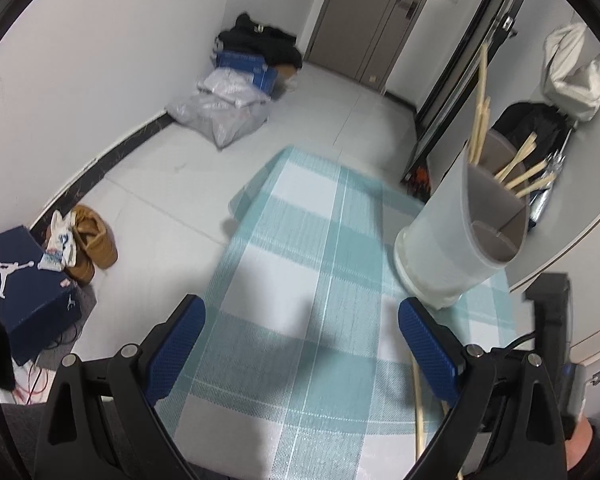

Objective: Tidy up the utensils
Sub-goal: 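Close the right gripper on one chopstick while the left gripper grasps the other, then lift both chopsticks upright and lower them into the white holder, then open both grippers over the holder, releasing the chopsticks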

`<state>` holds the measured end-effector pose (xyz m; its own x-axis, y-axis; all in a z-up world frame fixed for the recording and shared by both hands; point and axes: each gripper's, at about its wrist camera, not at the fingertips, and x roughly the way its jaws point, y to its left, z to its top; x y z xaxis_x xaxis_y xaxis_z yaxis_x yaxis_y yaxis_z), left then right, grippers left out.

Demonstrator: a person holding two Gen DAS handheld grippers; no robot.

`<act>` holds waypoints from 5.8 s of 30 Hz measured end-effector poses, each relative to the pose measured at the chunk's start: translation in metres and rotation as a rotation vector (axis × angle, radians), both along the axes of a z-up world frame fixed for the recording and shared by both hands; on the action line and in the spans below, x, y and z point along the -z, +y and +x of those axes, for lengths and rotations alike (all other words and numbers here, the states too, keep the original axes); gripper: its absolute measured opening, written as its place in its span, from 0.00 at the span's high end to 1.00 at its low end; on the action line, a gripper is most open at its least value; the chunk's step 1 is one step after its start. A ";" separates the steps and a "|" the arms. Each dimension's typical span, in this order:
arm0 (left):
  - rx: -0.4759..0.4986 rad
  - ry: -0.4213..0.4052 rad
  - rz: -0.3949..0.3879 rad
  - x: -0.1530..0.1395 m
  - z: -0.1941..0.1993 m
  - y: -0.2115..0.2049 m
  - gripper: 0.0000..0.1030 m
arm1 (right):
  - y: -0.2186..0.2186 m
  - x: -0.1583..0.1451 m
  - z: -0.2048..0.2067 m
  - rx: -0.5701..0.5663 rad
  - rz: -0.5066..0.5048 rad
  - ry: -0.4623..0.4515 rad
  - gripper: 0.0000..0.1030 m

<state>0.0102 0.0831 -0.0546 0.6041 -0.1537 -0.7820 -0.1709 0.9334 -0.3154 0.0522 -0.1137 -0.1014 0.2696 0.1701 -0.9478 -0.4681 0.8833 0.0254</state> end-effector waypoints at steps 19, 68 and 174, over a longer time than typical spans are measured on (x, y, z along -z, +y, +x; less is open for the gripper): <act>0.266 0.197 0.092 0.031 0.025 -0.104 0.17 | -0.188 -0.061 0.000 0.451 0.727 -0.038 0.95; 0.206 -0.295 0.108 -0.082 -0.026 -0.104 0.99 | -0.141 -0.106 -0.043 0.263 0.536 -0.350 0.96; 0.353 -0.429 0.034 -0.179 0.110 -0.062 0.99 | -0.042 -0.217 0.128 0.375 0.597 -1.084 0.95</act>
<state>0.1200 0.0213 0.1239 0.7857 -0.3836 -0.4853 0.2917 0.9215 -0.2563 0.1801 -0.1557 0.1153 0.9715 0.2363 -0.0209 -0.2258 0.9480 0.2245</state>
